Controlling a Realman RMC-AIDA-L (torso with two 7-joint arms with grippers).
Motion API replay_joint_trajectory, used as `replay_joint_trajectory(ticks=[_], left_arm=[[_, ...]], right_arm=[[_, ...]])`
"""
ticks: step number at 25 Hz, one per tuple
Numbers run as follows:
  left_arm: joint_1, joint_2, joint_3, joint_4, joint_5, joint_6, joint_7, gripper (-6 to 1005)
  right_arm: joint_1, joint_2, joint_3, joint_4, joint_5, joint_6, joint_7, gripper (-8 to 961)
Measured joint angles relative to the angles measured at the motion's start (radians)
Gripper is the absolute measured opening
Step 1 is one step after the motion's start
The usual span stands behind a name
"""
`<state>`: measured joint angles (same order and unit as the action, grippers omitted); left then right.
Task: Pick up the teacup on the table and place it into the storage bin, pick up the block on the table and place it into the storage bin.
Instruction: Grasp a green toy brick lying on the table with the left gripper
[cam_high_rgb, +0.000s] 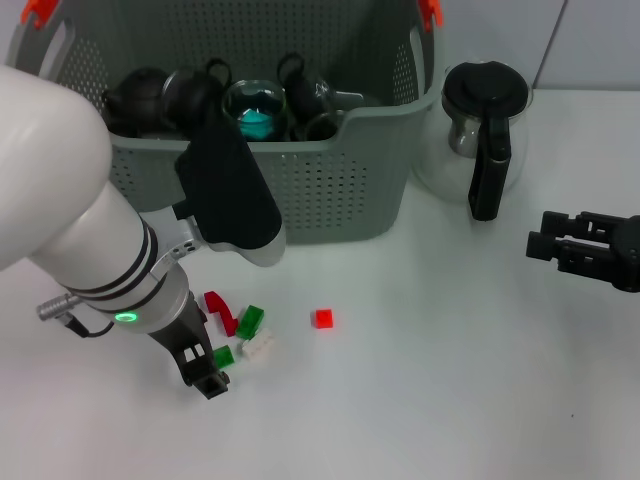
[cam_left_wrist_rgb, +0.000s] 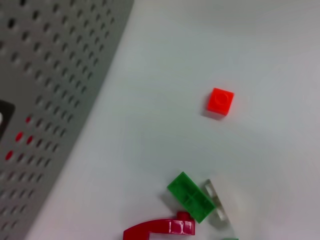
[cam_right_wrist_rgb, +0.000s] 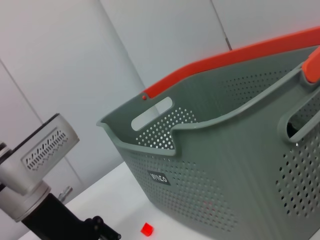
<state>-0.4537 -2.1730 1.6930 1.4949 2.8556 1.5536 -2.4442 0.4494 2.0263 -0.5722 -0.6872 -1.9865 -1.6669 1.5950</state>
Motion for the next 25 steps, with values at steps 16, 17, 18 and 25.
replay_joint_trajectory(ticks=[16,17,18,25], left_arm=[[-0.029,-0.001,0.005,-0.094,-0.008,-0.032,-0.033,512],[-0.03,-0.001,0.005,-0.095,-0.009,-0.034,-0.034,483],[-0.031,-0.001,0.005,-0.099,-0.009,-0.037,-0.035,455],[-0.048,-0.001,0.005,-0.14,-0.009,-0.045,-0.038,388]], right_arm=[[0.0,-0.001,0.0,0.002,0.0,0.007,0.003,606],[0.0,-0.001,0.0,0.002,0.0,0.007,0.003,606],[0.0,-0.001,0.0,0.002,0.0,0.007,0.003,606],[-0.001,-0.002,-0.001,0.004,0.0,0.007,0.003,606]])
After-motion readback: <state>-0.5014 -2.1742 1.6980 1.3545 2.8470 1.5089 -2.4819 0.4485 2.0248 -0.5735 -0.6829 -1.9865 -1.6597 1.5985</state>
